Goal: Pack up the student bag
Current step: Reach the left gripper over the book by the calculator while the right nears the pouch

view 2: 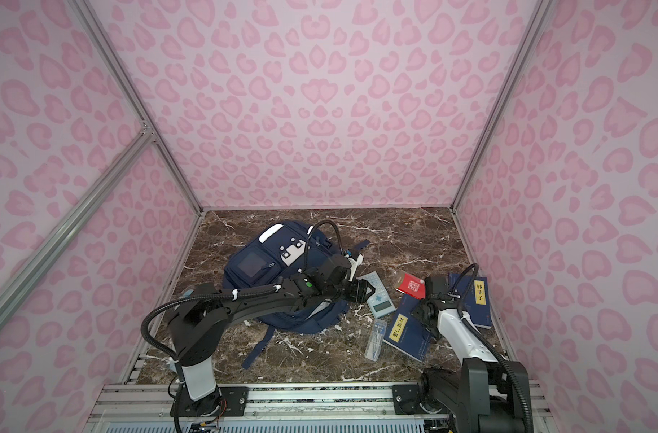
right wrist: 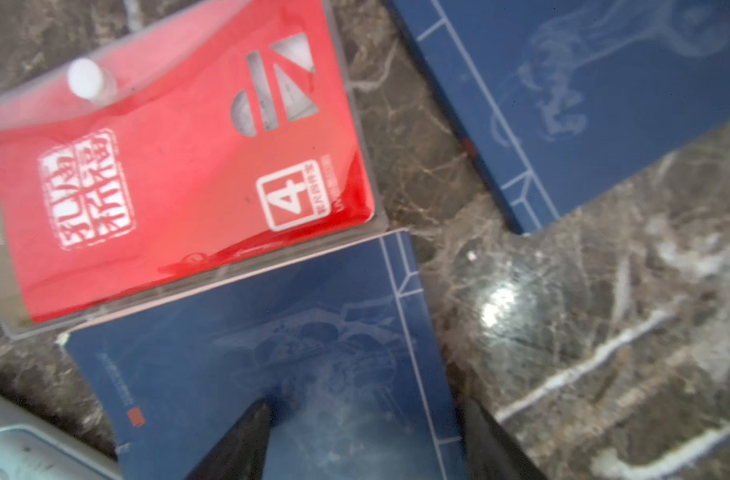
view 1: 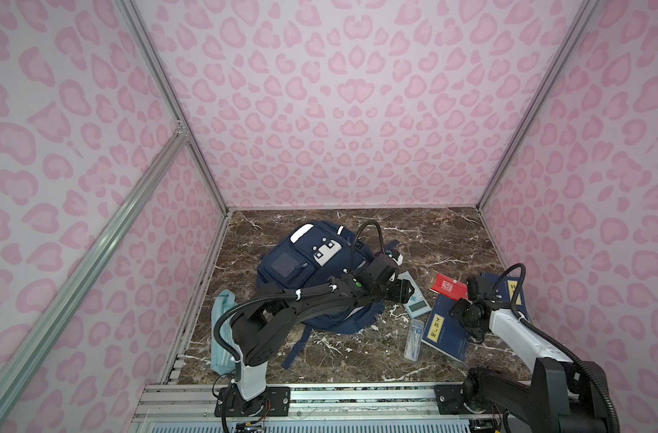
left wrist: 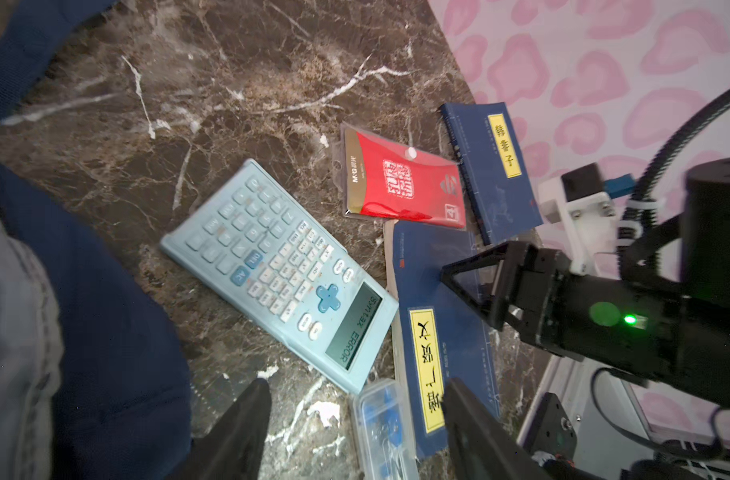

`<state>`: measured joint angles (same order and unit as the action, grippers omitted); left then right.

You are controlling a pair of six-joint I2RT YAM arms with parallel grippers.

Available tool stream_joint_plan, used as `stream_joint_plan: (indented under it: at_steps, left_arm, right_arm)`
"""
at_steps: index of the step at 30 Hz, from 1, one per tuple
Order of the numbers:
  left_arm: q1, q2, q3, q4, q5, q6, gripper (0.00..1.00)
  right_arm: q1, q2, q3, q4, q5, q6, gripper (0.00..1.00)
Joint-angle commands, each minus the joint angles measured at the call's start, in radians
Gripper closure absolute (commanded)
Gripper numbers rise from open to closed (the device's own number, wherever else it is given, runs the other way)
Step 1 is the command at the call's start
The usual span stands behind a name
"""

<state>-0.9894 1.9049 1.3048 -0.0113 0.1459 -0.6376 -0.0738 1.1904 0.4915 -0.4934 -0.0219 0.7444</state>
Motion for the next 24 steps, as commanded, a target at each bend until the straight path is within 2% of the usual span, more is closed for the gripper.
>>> stream_joint_plan:
  at_steps: [1, 5, 10, 17, 20, 22, 24]
  left_arm:
    - [-0.032, 0.039, 0.034, -0.035, 0.005, -0.004, 0.37]
    - [-0.061, 0.049, 0.008, -0.013, -0.006, -0.053, 0.38]
    - [-0.087, 0.113, 0.023, 0.046, 0.044, -0.072, 0.42]
    - [-0.100, 0.204, 0.115, 0.025, 0.053, -0.093, 0.47]
    - [-0.104, 0.241, 0.142, -0.009, 0.037, -0.093, 0.47]
    - [-0.108, 0.262, 0.164, -0.064, -0.018, -0.085, 0.48]
    - [-0.110, 0.272, 0.165, -0.062, -0.021, -0.091, 0.48]
  right_arm:
    - [0.005, 0.032, -0.019, -0.011, -0.153, -0.072, 0.37]
    - [0.005, -0.003, -0.036, 0.008, -0.178, -0.128, 0.46]
    - [0.003, -0.077, -0.059, 0.014, -0.180, -0.146, 0.59]
    - [-0.027, -0.098, -0.053, -0.004, -0.169, -0.142, 0.55]
    - [-0.027, -0.095, -0.057, 0.002, -0.164, -0.141, 0.48]
    - [-0.034, -0.088, -0.053, 0.003, -0.165, -0.136, 0.43]
    - [-0.045, -0.081, -0.053, 0.015, -0.187, -0.142, 0.43]
